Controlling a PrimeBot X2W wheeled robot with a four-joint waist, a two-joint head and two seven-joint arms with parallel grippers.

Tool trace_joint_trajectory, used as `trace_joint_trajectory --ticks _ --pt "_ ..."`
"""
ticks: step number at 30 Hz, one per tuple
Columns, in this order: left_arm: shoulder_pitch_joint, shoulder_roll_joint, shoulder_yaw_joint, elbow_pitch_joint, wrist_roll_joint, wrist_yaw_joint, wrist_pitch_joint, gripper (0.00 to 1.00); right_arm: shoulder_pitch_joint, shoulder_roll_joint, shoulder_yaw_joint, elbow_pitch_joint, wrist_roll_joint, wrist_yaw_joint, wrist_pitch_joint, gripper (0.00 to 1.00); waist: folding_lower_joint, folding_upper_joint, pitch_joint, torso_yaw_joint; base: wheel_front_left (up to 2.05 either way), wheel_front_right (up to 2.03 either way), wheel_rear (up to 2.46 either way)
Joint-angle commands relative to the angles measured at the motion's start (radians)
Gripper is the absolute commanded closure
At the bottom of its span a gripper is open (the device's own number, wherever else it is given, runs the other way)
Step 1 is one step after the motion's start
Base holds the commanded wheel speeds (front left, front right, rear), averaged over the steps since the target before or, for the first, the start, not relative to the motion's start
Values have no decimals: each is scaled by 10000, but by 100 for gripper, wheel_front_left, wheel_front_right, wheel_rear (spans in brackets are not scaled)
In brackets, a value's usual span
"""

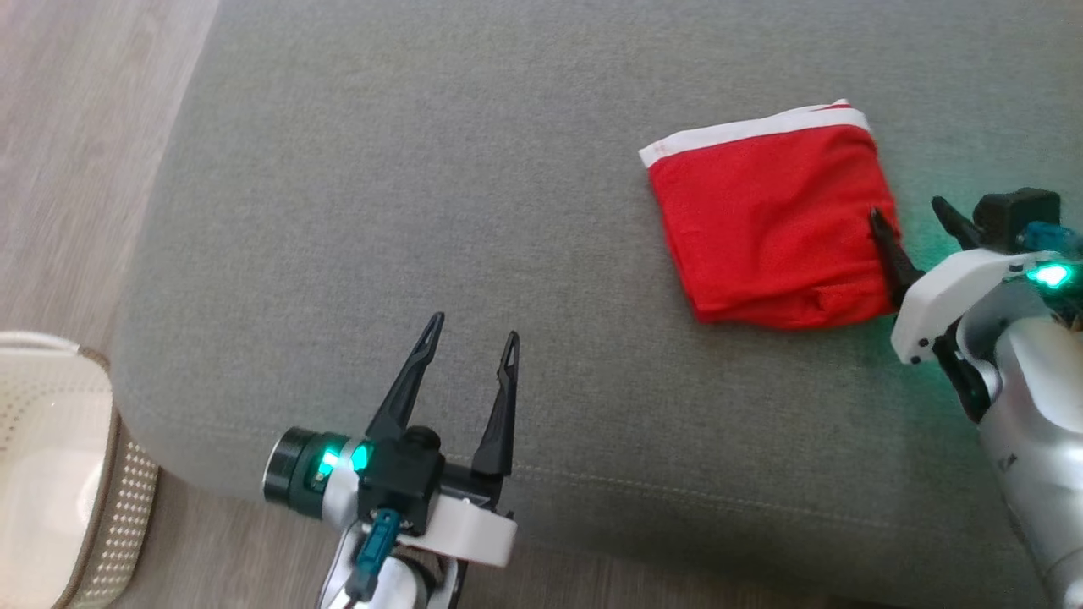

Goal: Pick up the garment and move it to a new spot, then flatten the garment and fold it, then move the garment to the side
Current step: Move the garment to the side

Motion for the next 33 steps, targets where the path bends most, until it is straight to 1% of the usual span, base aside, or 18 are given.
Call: trace_joint_trajectory --ticks 1,3,4,5,6,7,8,13,21,25,26,31,32,33 --pt "-380 -23 189 -277 103 4 -49 0 -291 -151 347 106 178 -4 68 0 0 0 88 107 0 0 0" --pt "-418 -9 144 -274 100 15 -49 0 -473 -157 629 600 440 -4 266 0 0 0 133 165 0 0 0" --pt "-439 -2 123 -272 97 19 -49 0 -534 -120 782 794 606 -4 376 12 0 0 148 194 0 0 0" --pt "-461 4 107 -268 91 23 -49 0 -577 -69 954 908 812 -4 440 33 0 0 157 222 0 0 0" --pt "-482 13 97 -266 84 32 -49 0 -621 -63 1101 988 1009 -4 452 57 0 0 166 239 0 0 0" --pt "-499 23 94 -267 79 45 -49 0 -653 -82 1279 1040 1159 -4 437 95 0 0 170 246 0 0 0" --pt "-512 35 96 -269 74 64 -49 0 -685 -116 1456 1072 1292 -4 388 100 0 0 171 240 0 0 0" --pt "-501 126 135 -306 54 180 -49 0 -945 -468 1784 1252 1696 -4 -389 100 0 0 120 -30 0 0 0" --pt "-593 248 71 -470 85 243 -49 0 -1880 -1271 1411 1761 1440 -4 -992 100 0 0 307 -1016 0 0 0" --pt "-787 326 75 -519 106 274 -49 0 -2399 -1778 968 1785 1289 -4 -1076 100 0 0 558 -1455 0 0 0" --pt "-892 361 110 -516 113 322 -49 0 -2623 -2016 709 1795 1169 -4 -1094 100 0 0 691 -1642 0 0 0" --pt "-1163 451 100 -470 128 343 -49 0 -3001 -2600 -62 1740 596 -4 -1110 100 0 0 970 -1920 0 0 0" --pt "-1163 451 100 -470 128 343 -49 0 -3001 -2600 -62 1740 596 -4 -1110 100 0 0 970 -1920 0 0 0" --pt "-1251 460 60 -447 142 362 -49 0 -3065 -2859 -464 1650 275 -4 -1111 100 0 0 1056 -1975 0 0 0"
